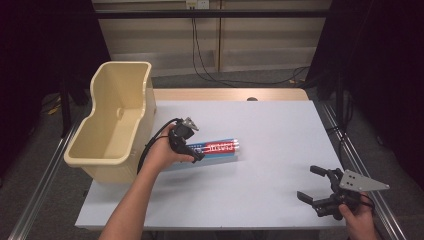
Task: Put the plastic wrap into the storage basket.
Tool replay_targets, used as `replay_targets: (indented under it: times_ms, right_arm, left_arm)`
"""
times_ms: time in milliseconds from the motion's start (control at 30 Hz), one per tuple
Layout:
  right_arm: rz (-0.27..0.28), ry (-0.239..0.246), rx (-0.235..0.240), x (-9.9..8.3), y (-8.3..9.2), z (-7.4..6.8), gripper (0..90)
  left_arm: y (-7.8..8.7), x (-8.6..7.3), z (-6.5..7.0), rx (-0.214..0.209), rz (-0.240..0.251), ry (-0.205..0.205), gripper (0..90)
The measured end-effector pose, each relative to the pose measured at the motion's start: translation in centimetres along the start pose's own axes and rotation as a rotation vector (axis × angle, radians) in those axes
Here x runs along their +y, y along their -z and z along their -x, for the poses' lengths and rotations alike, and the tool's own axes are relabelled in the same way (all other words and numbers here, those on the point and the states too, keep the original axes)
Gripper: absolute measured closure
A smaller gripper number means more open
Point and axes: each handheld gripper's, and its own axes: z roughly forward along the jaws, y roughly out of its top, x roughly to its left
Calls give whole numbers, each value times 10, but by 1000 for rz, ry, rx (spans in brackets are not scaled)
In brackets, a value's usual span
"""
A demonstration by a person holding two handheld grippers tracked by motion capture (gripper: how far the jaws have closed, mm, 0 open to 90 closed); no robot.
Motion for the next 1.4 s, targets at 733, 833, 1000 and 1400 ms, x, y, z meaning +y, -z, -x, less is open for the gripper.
replay_targets:
  times_ms: [733, 833, 1000, 1400]
  right_arm:
    - [-13, -4, 11, -1, -3, 2, 15]
    - [-11, -4, 9, -1, -3, 2, 15]
    - [-10, -7, 7, -2, -2, 4, 15]
    - [-10, -10, 6, -2, -2, 4, 15]
  left_arm:
    - [-24, 0, -8, -21, -161, -51, 69]
    - [-27, 1, -7, -29, -172, -67, 69]
    - [-32, 1, -5, -34, -177, -69, 78]
    - [-37, 0, -5, -32, -209, -106, 145]
